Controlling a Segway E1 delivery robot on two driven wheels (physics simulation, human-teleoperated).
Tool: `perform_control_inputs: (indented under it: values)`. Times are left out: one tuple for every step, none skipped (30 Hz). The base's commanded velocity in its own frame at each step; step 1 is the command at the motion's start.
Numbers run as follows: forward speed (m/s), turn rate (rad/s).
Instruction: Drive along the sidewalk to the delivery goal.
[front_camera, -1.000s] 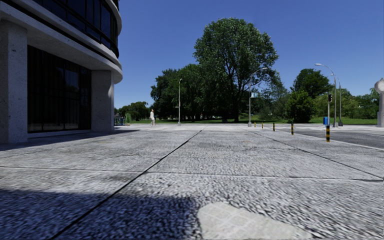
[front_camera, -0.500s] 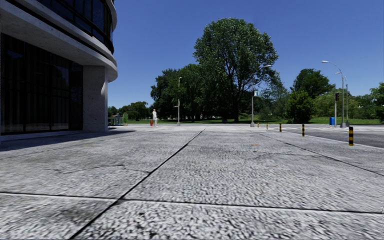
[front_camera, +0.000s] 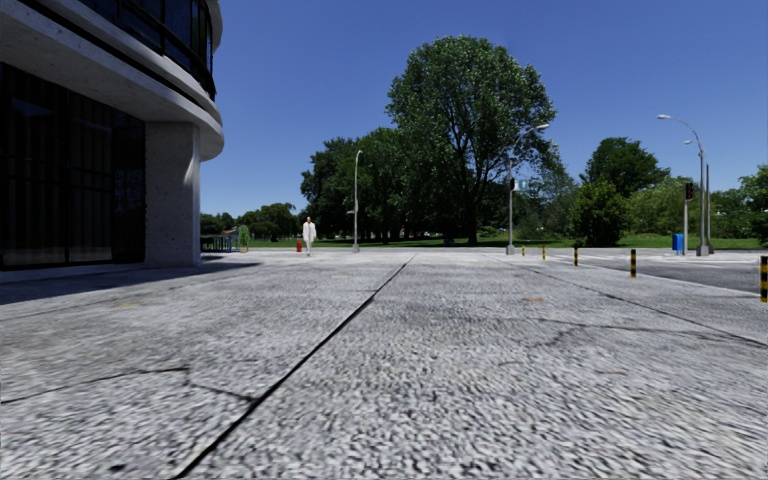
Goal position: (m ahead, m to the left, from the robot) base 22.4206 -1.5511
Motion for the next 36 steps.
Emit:
perform_control_inputs:
  values:
    - [2.00,-0.13]
    - [2.00,-0.13]
    - [2.00,-0.13]
    - [2.00,-0.13]
    - [2.00,-0.13]
    - [2.00,-0.13]
    - [2.00,-0.13]
    - [2.00,-0.14]
    - [2.00,-0.15]
    - [2.00,-0.15]
    - [2.00,-0.21]
    - [2.00,-0.23]
    - [2.00,-0.23]
    - [2.00,-0.23]
    - [2.00,-0.24]
    - [2.00,-0.24]
    - [2.00,-0.24]
    - [2.00,-0.24]
    - [2.00,-0.24]
    - [2.00,-0.24]
    - [2.00,-0.24]
    - [2.00,-0.24]
    - [2.00,-0.24]
    - [2.00,-0.24]
    - [2.00,-0.24]
    - [2.00,-0.14]
    - [2.00,0.00]
    - [2.00,0.00]
    - [2.00,0.00]
    - [2.00,0.00]
    - [2.00,0.00]
    - [2.00,0.00]
    - [2.00,0.00]
    - [2.00,0.00]
    - [2.00,0.00]
    - [2.00,0.00]
